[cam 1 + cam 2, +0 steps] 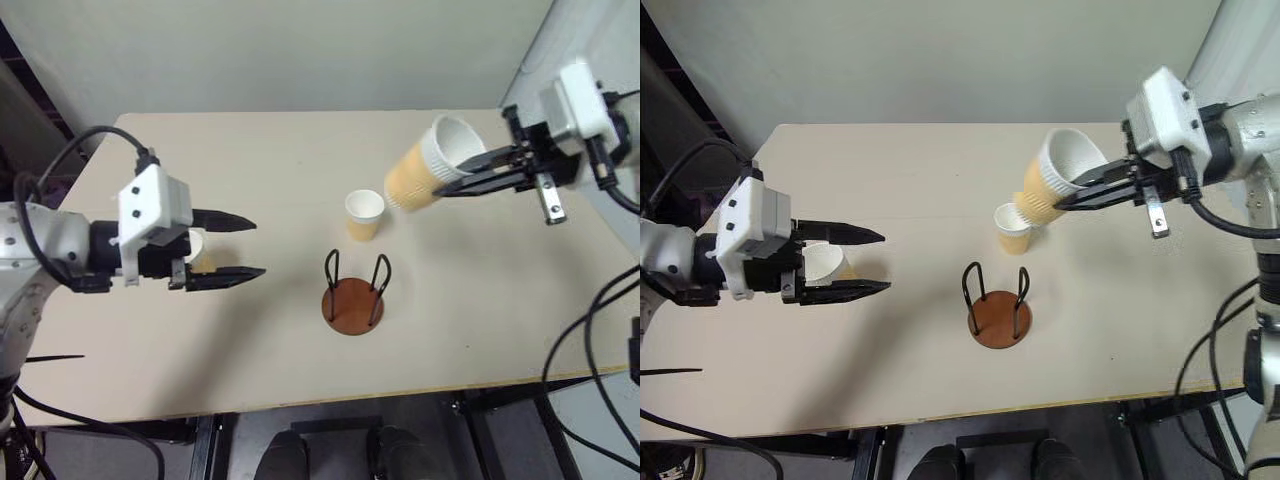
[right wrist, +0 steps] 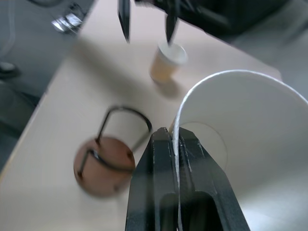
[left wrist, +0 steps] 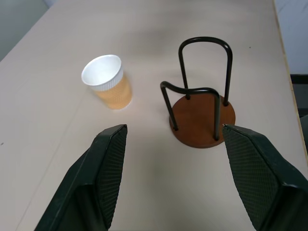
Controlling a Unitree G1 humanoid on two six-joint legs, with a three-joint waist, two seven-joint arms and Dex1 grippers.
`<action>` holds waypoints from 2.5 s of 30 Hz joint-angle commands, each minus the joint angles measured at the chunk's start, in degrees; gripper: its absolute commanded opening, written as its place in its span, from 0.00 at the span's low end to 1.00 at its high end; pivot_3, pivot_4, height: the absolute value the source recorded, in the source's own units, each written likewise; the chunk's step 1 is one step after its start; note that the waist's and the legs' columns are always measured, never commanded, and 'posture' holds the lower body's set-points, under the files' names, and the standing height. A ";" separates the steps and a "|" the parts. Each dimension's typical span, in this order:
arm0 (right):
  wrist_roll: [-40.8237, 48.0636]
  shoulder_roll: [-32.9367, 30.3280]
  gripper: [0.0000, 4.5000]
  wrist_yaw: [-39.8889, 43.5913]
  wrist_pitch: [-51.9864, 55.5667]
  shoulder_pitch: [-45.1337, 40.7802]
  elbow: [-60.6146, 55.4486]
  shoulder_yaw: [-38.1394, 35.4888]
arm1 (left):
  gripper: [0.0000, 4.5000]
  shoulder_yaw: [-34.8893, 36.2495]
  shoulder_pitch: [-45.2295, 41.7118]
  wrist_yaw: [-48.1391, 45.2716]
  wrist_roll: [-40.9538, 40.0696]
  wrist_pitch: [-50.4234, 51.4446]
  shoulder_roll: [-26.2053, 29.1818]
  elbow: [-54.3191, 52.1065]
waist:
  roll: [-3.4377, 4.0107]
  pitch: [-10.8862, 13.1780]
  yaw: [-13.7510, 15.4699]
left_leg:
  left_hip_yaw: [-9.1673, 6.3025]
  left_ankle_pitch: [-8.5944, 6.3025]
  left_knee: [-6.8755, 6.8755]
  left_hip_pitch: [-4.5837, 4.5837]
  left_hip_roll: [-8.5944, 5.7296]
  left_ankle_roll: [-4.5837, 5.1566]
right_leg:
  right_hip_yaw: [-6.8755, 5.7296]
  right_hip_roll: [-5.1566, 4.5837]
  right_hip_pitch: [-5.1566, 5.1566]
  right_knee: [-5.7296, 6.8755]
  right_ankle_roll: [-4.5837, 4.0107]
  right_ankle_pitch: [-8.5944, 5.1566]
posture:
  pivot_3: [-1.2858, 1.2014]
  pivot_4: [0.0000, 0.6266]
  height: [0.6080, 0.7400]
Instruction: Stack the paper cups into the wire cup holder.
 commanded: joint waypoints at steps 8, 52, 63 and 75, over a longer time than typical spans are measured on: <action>-6.30 6.01 0.01 -3.62 -1.38 5.11 -5.61 8.72 | 0.75 -0.11 -0.42 2.02 0.41 -0.08 -0.39 -1.96 | 0.04 0.03 -0.03 | -0.03 -0.10 0.04 -0.13 0.10 -0.10 | -0.02 -0.15 -0.17 0.09 0.35 0.22 | 0.52 0.24 1.00; -39.76 28.65 0.57 -22.48 -40.25 -20.12 71.54 15.54 | 0.75 -20.75 -17.50 22.68 20.01 3.39 -23.42 11.68 | 0.06 0.02 0.53 | 0.03 0.26 0.01 -0.94 0.26 -1.09 | -0.06 -0.19 -1.17 0.03 0.37 0.85 | 0.52 0.24 1.00; -36.20 27.64 0.00 -13.90 -41.22 -22.49 70.12 10.36 | 0.75 -15.51 -15.24 18.89 17.90 2.40 -18.55 8.80 | 0.06 0.02 0.66 | 0.02 0.22 0.14 -1.07 0.25 -0.95 | -0.06 -0.23 -1.21 -0.04 0.40 0.87 | 0.52 0.24 1.00; 7.72 4.19 0.00 2.64 -5.80 -15.10 15.07 10.81 | 0.75 3.81 -3.85 -4.49 0.28 1.64 -2.18 1.35 | 0.02 -0.03 0.82 | 0.20 0.25 0.11 -1.25 0.23 -1.42 | -0.02 0.52 -1.05 -0.13 0.16 0.73 | 0.52 0.24 1.00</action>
